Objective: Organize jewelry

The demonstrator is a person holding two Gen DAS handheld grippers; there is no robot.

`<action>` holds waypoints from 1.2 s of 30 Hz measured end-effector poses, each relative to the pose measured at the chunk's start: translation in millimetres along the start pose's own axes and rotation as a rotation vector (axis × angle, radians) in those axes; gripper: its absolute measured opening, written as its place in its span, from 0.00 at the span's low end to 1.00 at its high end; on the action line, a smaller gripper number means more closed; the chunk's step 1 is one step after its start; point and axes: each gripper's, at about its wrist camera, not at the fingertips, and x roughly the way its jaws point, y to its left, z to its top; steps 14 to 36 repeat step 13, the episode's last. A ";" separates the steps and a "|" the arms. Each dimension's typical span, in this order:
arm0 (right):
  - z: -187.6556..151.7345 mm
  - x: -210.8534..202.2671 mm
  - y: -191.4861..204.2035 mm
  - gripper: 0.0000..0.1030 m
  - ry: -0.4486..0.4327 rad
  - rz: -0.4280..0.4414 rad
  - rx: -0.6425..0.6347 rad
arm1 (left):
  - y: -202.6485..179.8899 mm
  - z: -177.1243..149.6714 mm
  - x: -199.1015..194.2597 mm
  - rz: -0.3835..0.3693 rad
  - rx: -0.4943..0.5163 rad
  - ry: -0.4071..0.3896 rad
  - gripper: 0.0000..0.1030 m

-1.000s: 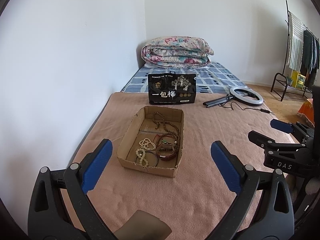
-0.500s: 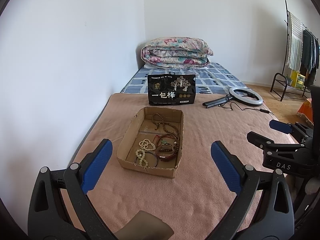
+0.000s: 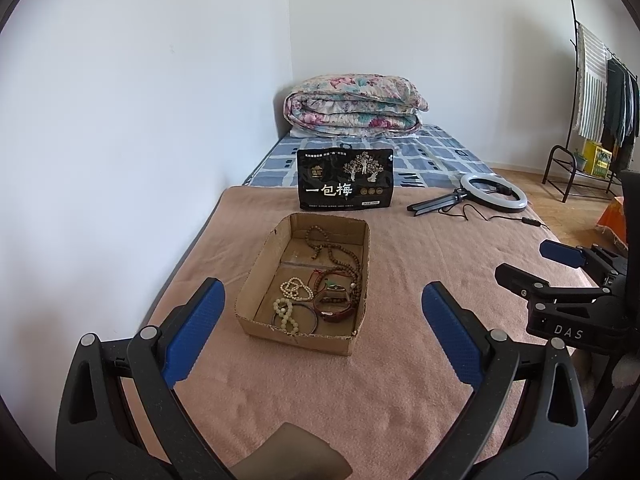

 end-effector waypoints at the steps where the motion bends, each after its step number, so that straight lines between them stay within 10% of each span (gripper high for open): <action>1: 0.1 0.0 0.0 0.81 0.000 0.000 0.000 | 0.4 -0.2 0.6 -0.001 0.000 0.001 0.98; 36: -3.5 0.4 1.9 0.81 0.010 0.009 0.004 | 4.0 -0.4 1.1 0.010 0.009 -0.019 0.98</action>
